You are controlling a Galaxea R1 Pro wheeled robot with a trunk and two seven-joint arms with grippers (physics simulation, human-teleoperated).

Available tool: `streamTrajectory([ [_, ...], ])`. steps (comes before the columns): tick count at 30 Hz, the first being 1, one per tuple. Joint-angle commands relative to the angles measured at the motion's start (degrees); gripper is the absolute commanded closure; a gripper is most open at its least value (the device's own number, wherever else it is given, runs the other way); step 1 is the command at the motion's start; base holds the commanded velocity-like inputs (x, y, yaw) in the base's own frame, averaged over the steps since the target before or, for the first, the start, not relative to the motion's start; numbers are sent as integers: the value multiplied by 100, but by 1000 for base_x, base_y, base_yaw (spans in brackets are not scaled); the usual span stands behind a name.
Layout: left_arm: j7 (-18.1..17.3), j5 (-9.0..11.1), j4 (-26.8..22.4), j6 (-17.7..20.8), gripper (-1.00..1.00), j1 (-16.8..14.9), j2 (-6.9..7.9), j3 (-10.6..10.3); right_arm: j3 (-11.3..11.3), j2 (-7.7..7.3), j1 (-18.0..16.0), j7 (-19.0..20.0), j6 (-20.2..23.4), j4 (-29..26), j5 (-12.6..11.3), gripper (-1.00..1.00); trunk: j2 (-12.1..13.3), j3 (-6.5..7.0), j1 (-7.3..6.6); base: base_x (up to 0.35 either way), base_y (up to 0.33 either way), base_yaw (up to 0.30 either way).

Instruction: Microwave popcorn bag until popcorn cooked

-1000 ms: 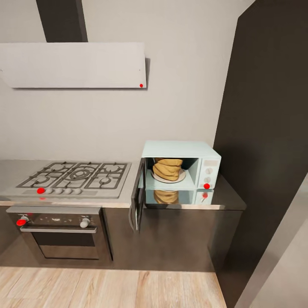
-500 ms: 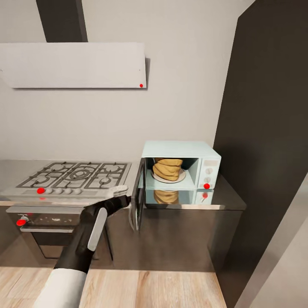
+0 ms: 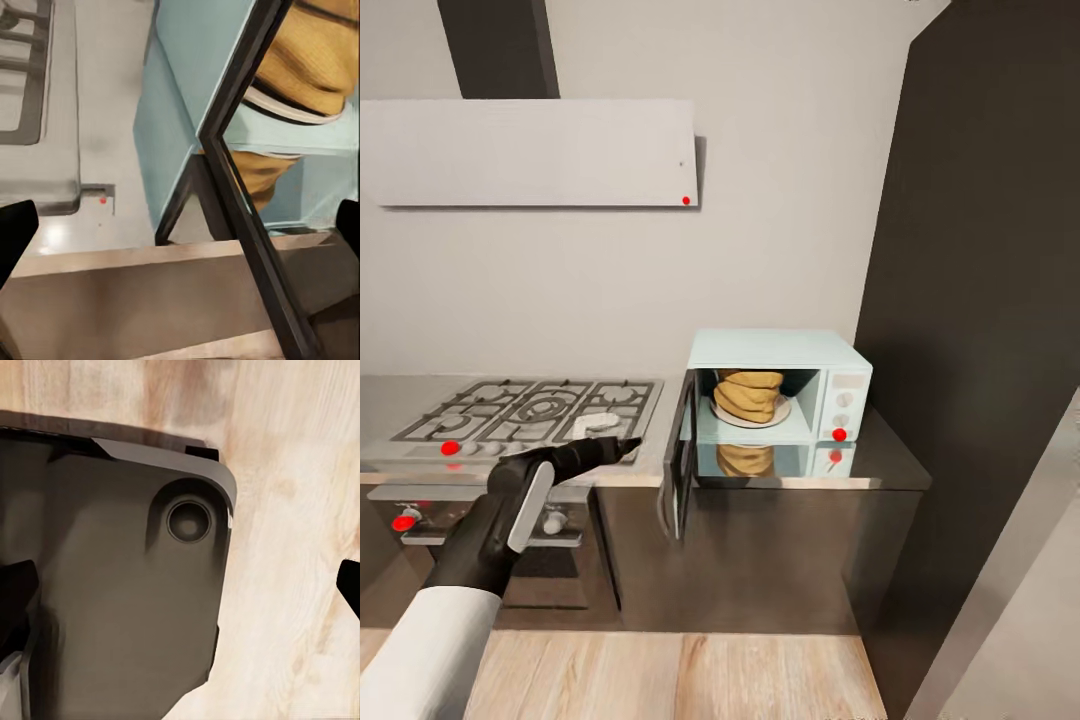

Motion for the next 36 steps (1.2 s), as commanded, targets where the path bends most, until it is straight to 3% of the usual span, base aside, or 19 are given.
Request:
streamTrajectory([
  [1,-52,13,7,33,-100,-3,21,3,-49,-1,-7,5,-26,14,40,-100,-5,-4,1,0,0,-202],
  [8,-352,12,44,48,-100,-3,43,-12,-49,10,-7,1,-25,14,40,-100,-5,19,1,0,0,-218],
  [11,-780,-13,59,64,-100,-3,44,-307,-49,17,-7,1,-24,14,40,-100,-5,30,1,0,0,-223],
  [15,-868,-1,51,95,-100,-3,44,-875,-49,19,-7,1,-24,14,40,-100,-5,44,1,0,0,-223],
  [18,-876,12,35,108,-100,-3,42,-1038,-49,19,-7,1,-24,14,40,-100,-5,54,1,0,0,-223],
  [22,-867,17,18,107,-100,-3,19,-1070,-49,19,-7,1,-24,14,40,-100,-5,68,1,0,0,-223],
  [26,-815,11,-2,74,-100,-3,-138,-1072,-49,12,-7,1,-24,14,40,-100,-5,82,1,0,0,-223],
  [31,-762,0,13,59,-100,-3,-214,-1073,-56,2,-7,1,-24,14,40,-100,-5,99,1,0,0,-239],
  [33,-391,-27,19,51,-100,-3,-451,-1073,-57,-5,-7,1,-23,14,40,-100,-5,106,1,0,0,-267],
  [36,19,-31,36,47,-100,-3,-591,-1073,-58,-14,-7,1,-23,14,40,-100,-5,116,1,0,0,-268],
])
